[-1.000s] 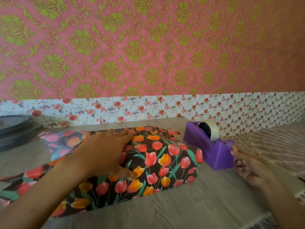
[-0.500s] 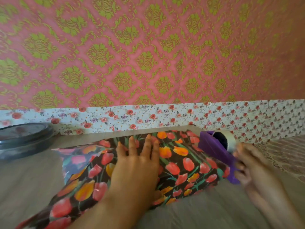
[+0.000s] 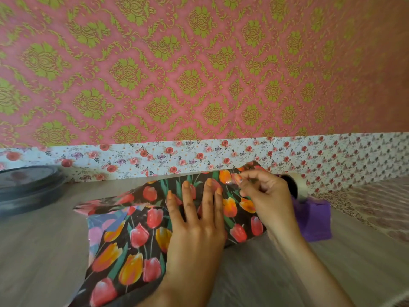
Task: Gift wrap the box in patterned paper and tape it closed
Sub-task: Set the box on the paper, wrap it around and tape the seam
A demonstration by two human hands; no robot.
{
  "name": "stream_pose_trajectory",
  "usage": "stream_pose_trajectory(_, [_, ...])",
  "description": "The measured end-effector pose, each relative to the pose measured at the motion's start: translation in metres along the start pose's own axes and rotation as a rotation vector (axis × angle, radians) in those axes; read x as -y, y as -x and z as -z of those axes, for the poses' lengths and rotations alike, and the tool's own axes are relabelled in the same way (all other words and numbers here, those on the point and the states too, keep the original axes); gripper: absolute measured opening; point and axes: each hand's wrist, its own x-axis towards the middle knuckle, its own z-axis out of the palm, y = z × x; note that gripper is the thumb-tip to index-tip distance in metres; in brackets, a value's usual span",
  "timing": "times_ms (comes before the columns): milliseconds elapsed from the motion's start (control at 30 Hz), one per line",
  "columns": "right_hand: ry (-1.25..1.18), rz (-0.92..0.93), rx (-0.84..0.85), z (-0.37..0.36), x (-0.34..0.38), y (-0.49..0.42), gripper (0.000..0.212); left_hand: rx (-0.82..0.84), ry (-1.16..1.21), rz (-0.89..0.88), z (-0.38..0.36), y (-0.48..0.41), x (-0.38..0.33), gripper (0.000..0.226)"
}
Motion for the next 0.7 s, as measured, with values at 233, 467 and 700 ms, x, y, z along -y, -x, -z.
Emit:
stream_pose_trajectory(233, [0.472, -0.05, -0.092, 0.01, -0.009, -0.012, 0.049, -0.057, -0.039, -0.012, -0.003, -0.001, -0.001, 0.049])
stream_pose_trajectory(467, [0.484, -0.113, -0.041, 0.069, -0.022, -0.006, 0.036, -0.078, -0.006, -0.031, -0.004, -0.007, 0.008, 0.05])
stream_pose_trajectory(700, [0.631, 0.453, 0.114, 0.03, -0.009, 0.004, 0.033, -0.091, -0.052, -0.05, -0.004, -0.001, 0.004, 0.051])
